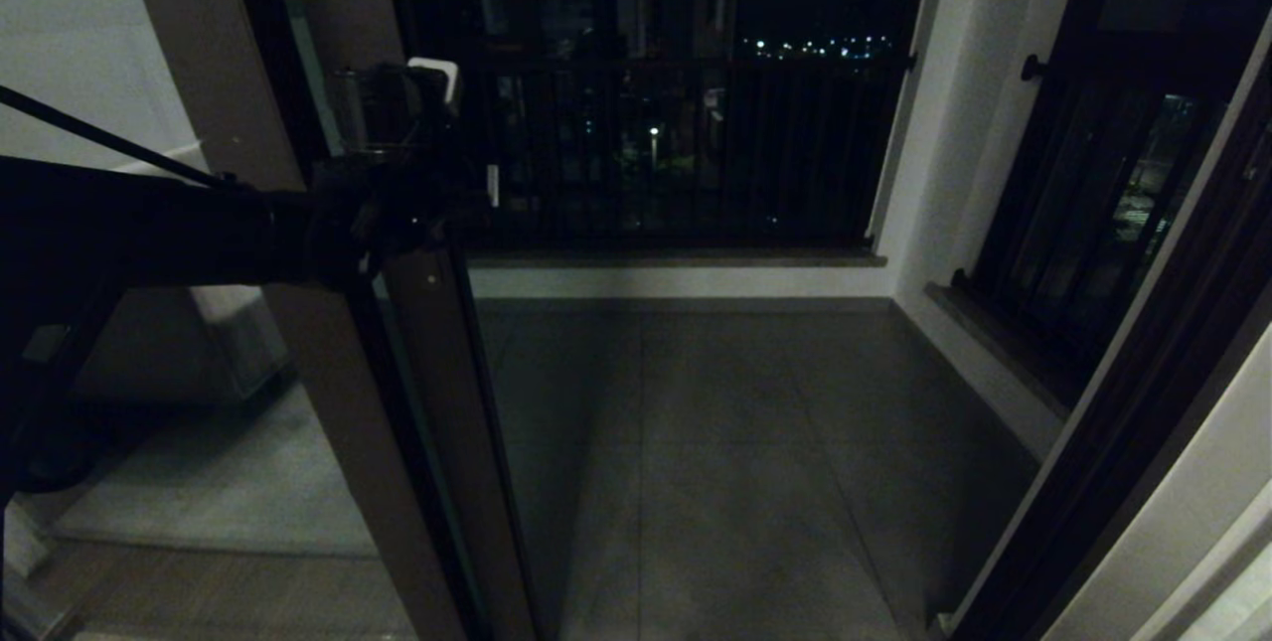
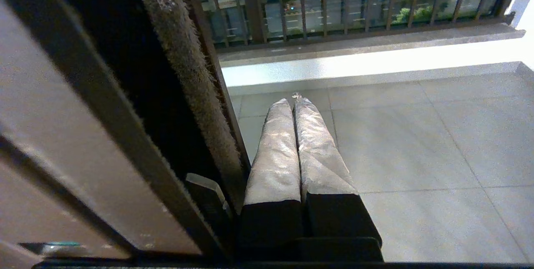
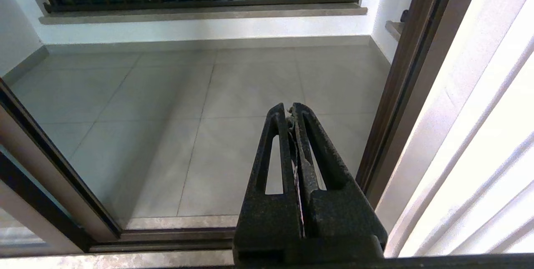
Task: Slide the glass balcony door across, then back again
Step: Open the slid door
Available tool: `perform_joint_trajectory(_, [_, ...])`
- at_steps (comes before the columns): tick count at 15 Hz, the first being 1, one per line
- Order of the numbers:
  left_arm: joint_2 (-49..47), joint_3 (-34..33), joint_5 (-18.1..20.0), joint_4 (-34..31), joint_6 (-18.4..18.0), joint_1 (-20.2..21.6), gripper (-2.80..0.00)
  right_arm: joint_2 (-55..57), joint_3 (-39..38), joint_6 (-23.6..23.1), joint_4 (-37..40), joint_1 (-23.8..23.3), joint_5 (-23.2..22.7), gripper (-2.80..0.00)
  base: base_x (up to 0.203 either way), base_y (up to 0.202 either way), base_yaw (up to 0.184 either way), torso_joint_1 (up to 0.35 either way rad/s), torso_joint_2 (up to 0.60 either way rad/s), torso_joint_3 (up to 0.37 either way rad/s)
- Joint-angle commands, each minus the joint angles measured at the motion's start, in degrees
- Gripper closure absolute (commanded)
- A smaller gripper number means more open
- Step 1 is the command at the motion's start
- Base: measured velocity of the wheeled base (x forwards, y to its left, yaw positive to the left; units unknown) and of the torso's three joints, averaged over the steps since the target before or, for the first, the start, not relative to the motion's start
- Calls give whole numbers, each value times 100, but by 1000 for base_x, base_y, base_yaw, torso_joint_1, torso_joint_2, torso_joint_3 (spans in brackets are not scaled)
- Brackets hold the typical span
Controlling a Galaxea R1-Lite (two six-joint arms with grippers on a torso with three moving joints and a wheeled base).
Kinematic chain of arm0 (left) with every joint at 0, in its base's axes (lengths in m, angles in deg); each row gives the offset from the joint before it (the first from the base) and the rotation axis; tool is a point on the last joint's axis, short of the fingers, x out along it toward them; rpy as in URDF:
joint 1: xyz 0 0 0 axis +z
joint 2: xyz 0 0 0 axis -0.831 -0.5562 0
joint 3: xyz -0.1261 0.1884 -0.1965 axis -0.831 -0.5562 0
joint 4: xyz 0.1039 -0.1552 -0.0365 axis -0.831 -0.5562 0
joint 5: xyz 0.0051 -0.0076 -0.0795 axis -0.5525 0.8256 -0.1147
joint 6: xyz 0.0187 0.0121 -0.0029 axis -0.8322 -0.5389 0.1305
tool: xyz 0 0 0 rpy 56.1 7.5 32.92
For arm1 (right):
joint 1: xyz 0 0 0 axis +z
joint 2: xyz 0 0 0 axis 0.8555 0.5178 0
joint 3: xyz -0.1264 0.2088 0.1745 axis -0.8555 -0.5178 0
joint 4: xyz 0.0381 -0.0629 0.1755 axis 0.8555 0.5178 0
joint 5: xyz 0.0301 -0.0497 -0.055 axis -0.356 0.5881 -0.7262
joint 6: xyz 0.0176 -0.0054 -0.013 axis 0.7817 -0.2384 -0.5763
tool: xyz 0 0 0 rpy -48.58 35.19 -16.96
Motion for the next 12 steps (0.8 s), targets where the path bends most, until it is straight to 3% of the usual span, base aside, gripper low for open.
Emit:
perform_joint_trajectory(1, [16, -29, -27, 19, -10, 60, 0, 7, -2, -1, 1, 1, 3, 0, 0, 0, 0, 0, 0, 0])
perform_joint_trajectory(12, [21, -29, -27, 37, -10, 91, 0, 7, -2, -1, 1, 1, -6, 0, 0, 0, 0, 0, 0, 0])
